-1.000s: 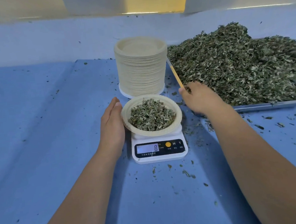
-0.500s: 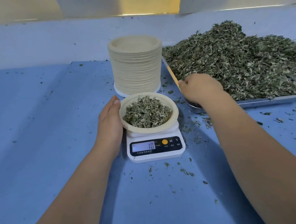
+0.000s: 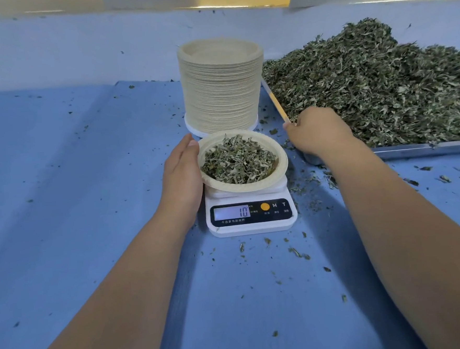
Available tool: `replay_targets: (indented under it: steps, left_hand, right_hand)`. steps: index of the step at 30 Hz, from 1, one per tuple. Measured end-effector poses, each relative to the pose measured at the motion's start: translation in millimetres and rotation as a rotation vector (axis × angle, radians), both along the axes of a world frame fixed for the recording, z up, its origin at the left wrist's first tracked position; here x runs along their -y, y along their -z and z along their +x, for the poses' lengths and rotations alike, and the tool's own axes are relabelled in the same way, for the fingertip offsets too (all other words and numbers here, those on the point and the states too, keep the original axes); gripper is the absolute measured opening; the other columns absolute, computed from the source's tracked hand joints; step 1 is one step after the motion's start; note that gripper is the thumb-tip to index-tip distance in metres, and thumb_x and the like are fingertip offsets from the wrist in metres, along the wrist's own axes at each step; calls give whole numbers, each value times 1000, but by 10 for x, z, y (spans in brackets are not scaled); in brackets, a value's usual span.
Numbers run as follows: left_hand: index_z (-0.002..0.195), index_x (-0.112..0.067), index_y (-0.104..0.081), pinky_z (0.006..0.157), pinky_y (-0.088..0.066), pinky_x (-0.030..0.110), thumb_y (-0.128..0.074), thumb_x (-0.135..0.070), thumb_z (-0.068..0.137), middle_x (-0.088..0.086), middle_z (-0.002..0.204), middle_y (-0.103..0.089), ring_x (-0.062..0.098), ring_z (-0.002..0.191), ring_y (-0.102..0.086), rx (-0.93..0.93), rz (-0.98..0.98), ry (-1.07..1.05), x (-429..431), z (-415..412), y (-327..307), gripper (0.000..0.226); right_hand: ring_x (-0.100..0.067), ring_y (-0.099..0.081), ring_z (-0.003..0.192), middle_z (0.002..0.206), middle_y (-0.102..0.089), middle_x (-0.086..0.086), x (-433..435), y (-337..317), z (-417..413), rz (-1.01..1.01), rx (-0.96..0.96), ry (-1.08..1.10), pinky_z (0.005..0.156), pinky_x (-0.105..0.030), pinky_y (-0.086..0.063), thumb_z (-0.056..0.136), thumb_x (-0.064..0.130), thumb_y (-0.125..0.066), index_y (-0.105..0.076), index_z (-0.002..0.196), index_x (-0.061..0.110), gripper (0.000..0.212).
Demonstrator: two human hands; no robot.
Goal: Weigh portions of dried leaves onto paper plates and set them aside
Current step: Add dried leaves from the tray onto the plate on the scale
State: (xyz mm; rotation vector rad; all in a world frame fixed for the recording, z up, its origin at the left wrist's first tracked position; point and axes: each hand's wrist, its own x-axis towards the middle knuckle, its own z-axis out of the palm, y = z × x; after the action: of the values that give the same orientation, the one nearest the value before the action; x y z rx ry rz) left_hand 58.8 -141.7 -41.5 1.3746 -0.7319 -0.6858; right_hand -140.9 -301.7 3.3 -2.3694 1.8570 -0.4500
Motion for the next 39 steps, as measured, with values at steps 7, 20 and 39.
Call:
replay_targets:
  steps: [7,20,39]
  left_hand:
    - [140,-29,-55,116,-35,36,-48,-45,91,-13,142,-55,4,130,-49,-9,-10,-13,-23,-24,-18,53]
    - [141,-28,-54,109,-37,26,-47,-35,100,-18,134,-56,0,126,-50,16,-29,-10,-31,-41,-23,43]
    - [139,-31,-56,107,-37,25,-49,-34,99,-24,130,-56,-4,123,-50,5,-10,-5,-49,-59,-45,41]
  right_hand:
    - [-26,-36,47,52,-37,-7,-4,-72,-75,-235,116,-18,48,-27,-30,102,32,-52,-38,59,10,50]
    - [-26,-55,62,68,-60,-6,-216,-350,184,-531,292,-254,58,-34,-46,100,42,-55,-64,79,8,41]
    - [-17,-62,91,101,-65,4,-688,-354,361,-233,90,-440,70,-33,-51,92,74,-33,-61,117,26,60]
